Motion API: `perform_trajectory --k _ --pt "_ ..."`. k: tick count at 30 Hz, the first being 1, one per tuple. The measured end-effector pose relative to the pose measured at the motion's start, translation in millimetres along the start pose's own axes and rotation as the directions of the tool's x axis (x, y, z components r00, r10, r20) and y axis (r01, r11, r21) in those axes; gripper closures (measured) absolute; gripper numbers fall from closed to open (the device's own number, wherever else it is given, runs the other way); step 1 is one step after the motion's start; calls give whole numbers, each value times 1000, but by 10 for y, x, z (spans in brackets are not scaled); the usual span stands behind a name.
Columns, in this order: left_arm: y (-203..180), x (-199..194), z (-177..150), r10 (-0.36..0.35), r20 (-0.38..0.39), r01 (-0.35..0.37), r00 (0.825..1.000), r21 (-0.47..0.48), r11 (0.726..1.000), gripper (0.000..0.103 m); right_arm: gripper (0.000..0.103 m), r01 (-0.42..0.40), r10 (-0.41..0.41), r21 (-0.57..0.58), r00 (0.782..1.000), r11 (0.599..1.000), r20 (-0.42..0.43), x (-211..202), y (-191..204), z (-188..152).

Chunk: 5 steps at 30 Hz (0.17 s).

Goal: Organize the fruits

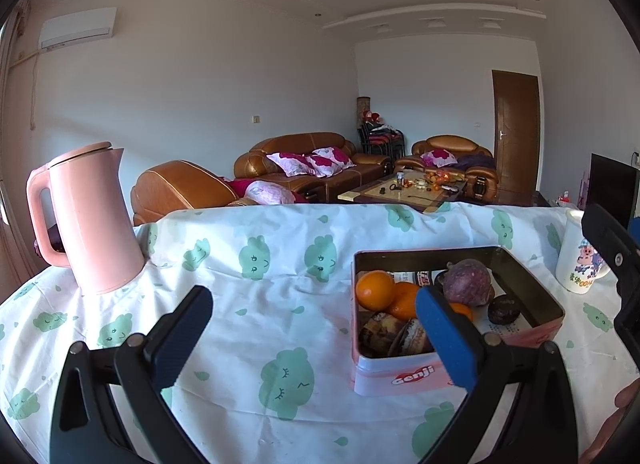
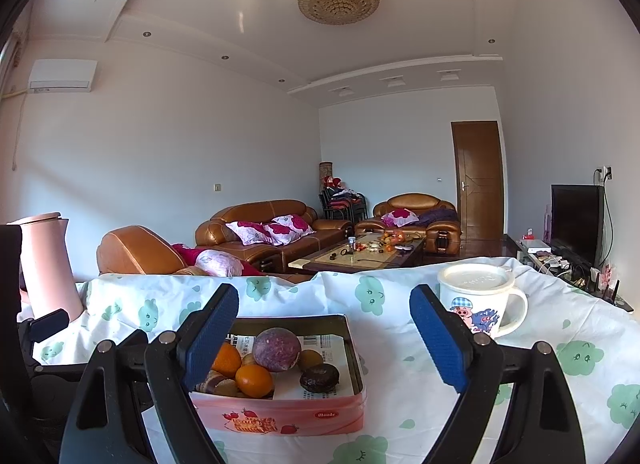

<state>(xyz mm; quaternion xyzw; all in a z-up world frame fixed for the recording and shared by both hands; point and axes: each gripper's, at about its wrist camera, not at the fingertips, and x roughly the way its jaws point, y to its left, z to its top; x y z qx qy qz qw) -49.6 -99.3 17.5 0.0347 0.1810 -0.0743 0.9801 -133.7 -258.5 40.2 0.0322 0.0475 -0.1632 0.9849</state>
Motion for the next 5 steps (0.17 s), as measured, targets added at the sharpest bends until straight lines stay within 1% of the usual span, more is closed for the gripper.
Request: perform_trajectory --k 5 --pt "5 8 0 -1 -4 1 1000 3 1000 0 14 1 -1 -2 1000 1000 0 3 0 1"
